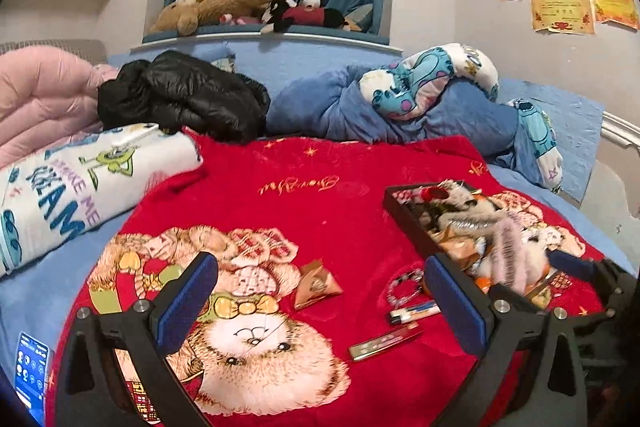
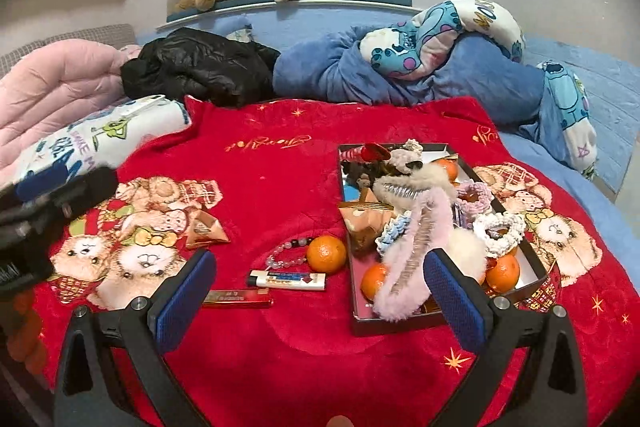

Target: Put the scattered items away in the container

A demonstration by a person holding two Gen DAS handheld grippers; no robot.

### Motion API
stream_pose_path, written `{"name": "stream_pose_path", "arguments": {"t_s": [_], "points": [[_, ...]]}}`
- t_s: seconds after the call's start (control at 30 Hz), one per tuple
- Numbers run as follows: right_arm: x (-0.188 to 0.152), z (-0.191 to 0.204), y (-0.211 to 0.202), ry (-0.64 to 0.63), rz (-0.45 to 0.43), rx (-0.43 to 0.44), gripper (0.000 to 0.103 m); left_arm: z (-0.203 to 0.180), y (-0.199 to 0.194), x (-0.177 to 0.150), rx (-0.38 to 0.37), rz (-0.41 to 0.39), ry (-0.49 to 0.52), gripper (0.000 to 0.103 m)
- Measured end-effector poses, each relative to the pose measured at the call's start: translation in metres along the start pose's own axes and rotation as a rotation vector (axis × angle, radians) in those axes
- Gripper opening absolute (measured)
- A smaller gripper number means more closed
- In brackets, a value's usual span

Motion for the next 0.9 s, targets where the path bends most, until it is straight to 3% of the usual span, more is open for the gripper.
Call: {"name": "stream_pose_path", "arguments": {"t_s": [0.43, 0.63, 0.9], "points": [[0.003, -0.005, 0.008, 0.131, -0.025, -0.050, 0.103, 0.024, -0.001, -0.008, 0.128, -0.019, 0.040, 0.103], [0.000, 0.002, 0.012, 0.104, -0.009, -0.046, 0.103, 0.028, 0.004, -0.012, 0.077, 0.004, 0.002, 0.103], [-0.004, 0.009, 0.014, 0.077, 0.003, -0.034, 0.103, 0.027, 0.006, -0.016, 0.072, 0.017, 0.000, 0.103]]}}
Point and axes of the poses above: each gripper's, at about its wrist camera, not at the fingertips, and y roughly the way its jaws point, z to its left, x to its top, the point moved 7 cm from there along y, roughly the way its jaws point, and after that the axes turned 14 degrees about y, right-handed, at the moved point
